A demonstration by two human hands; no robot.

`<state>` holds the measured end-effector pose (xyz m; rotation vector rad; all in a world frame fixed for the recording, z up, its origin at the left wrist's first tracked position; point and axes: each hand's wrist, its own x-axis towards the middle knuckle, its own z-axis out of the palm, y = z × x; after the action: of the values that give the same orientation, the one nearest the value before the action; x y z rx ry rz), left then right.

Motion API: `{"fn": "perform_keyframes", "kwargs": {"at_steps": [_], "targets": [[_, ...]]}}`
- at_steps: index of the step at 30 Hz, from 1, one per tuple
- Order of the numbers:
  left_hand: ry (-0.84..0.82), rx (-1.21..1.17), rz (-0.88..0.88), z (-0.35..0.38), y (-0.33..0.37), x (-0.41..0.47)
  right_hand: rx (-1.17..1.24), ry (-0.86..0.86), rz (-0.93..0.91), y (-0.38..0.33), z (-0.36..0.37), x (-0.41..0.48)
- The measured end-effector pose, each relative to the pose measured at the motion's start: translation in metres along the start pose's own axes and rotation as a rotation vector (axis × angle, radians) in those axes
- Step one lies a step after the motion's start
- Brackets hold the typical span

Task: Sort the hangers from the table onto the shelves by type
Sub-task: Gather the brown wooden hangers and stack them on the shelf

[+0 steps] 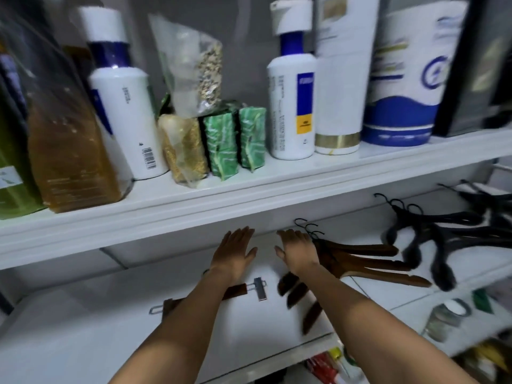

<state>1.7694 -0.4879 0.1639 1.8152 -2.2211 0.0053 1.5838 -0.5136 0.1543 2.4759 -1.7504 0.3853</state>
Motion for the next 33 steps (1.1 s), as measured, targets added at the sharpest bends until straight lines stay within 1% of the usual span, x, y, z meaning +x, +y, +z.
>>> {"fn": "perform_keyframes", "kwargs": {"at_steps": [8,16,21,25,33], "targets": [[-0.010,-0.030,0.196,0.000,0.117,0.057,-0.036,0.090,0.184,0.108,-0.066,-0.030],[-0.033,-0.045,0.390,0.010,0.273,0.091,-0.136,0.132,0.377,0.233,-0.113,-0.096],[-0.024,-0.080,0.538,0.022,0.380,0.106,-0.202,0.146,0.506,0.314,-0.144,-0.156],[-0.045,-0.131,0.644,0.032,0.470,0.111,-0.250,0.163,0.651,0.377,-0.172,-0.210],[-0.034,-0.162,0.887,0.039,0.626,0.099,-0.314,0.198,0.894,0.469,-0.210,-0.329]]}}
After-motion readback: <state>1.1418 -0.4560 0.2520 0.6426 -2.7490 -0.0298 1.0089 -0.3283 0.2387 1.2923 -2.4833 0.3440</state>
